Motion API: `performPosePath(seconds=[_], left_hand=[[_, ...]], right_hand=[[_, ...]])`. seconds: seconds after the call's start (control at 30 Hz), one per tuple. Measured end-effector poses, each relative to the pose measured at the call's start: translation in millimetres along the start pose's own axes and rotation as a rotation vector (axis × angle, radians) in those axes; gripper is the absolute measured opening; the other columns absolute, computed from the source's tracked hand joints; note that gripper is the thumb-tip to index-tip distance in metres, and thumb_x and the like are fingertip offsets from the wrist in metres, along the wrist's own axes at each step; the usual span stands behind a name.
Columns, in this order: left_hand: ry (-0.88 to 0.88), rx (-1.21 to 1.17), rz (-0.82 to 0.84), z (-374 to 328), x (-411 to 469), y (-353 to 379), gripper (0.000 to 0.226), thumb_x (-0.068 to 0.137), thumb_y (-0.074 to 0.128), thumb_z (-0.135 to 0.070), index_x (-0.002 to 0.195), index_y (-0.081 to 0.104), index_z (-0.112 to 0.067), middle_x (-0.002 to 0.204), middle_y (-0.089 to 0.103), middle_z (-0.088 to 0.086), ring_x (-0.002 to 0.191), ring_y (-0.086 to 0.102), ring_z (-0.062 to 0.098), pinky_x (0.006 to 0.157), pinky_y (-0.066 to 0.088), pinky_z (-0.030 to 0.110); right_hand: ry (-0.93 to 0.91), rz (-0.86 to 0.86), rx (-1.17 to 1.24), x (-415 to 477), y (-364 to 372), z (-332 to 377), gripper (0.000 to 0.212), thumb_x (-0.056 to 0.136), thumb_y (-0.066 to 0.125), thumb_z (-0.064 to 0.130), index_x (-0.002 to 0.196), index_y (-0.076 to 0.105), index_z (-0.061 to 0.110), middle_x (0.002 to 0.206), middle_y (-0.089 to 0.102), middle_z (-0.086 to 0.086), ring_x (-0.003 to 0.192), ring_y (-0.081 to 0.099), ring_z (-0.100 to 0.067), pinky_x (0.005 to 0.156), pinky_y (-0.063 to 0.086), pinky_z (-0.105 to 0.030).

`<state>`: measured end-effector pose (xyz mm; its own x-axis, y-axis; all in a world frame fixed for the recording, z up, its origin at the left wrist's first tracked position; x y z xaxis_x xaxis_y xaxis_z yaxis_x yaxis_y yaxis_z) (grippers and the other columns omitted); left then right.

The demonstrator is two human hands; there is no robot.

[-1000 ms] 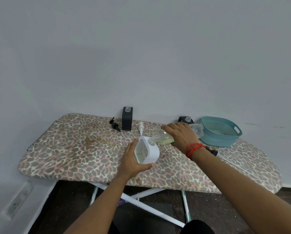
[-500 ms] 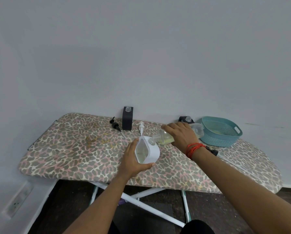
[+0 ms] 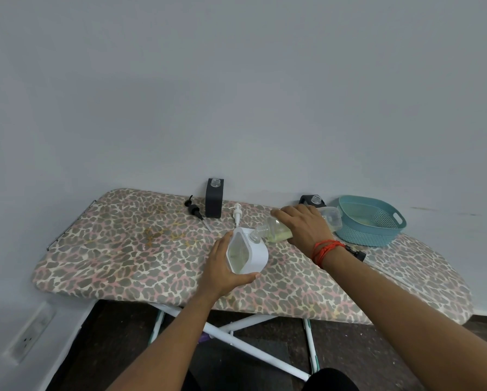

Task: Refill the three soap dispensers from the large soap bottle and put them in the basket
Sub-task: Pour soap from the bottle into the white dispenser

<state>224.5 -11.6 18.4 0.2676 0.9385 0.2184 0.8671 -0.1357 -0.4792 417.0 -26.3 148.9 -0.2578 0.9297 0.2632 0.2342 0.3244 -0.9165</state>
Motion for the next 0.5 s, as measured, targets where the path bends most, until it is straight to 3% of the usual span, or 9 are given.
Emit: performPosePath(seconds=[0.5], left_hand=[[-0.005, 0.01, 0.001, 1.1, -0.2, 1.0, 0.128, 0.057, 0.093, -0.058, 0.159, 0.024, -0.025, 0.161, 0.031, -0.008, 0.14, 0.025, 0.0, 0.114, 0.025, 0.028]], right_hand=[[0.0, 0.017, -0.022, -0.1, 1.4, 0.2, 0.082, 0.055, 0.092, 0.02, 0.127, 0.054, 0.028, 0.111, 0.067, 0.0, 0.093, 0.062, -0.027, 0.086, 0.05, -0.044]])
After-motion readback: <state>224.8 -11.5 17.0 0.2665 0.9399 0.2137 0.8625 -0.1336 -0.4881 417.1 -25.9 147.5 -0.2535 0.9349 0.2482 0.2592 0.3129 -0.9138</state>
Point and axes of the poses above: each hand's wrist, its own x-axis towards the middle knuckle, its own y-axis out of the palm, z = x × y, the point moved 8 cm from there along x, towards the middle knuckle
